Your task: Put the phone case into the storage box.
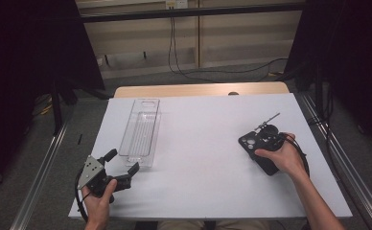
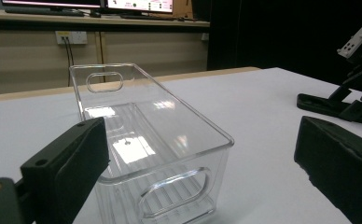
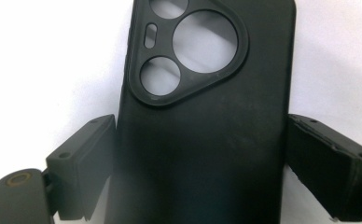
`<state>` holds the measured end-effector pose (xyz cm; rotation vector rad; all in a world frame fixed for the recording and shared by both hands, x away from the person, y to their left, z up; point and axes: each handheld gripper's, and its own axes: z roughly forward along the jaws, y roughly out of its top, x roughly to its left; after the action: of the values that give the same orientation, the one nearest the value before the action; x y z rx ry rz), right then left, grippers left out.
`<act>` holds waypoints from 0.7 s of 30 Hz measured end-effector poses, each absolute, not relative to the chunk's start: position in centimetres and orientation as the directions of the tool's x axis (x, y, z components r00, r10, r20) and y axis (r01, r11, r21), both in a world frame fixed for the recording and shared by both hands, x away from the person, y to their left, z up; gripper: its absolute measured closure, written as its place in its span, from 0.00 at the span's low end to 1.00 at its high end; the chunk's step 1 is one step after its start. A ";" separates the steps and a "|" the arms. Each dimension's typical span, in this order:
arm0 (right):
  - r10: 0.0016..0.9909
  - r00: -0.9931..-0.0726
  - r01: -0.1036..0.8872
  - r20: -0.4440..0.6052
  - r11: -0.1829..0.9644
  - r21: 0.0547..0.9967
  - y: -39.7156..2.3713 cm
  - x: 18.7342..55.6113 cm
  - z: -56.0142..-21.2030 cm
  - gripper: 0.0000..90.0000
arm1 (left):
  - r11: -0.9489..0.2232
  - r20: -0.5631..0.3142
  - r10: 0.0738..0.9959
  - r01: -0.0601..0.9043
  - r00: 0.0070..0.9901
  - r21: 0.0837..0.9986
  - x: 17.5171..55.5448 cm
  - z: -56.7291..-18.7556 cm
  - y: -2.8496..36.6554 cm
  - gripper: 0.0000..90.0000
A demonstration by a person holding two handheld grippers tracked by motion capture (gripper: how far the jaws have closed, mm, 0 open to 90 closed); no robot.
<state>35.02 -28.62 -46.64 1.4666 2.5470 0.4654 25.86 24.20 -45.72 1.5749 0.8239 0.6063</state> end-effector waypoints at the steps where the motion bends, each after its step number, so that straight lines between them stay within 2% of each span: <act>1: 0.862 -0.507 0.809 0.014 0.469 0.355 -28.6 35.1 -46.7 0.13 | -0.055 -0.062 0.782 0.168 0.620 0.984 25.9 -45.7 24.2 0.04; 10: 0.865 -0.502 0.820 0.017 0.470 0.327 -28.6 35.1 -46.4 0.16 | -0.062 -0.057 0.787 0.172 0.614 0.983 25.9 -45.7 24.2 0.04; 21: 0.865 -0.500 0.815 0.032 0.458 0.354 -28.9 35.0 -46.3 0.17 | -0.050 -0.068 0.788 0.174 0.612 0.983 25.9 -45.7 24.2 0.04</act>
<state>35.04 -28.94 -46.27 1.4806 2.5494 0.4915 25.89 24.20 -45.74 1.5747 0.8281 0.6052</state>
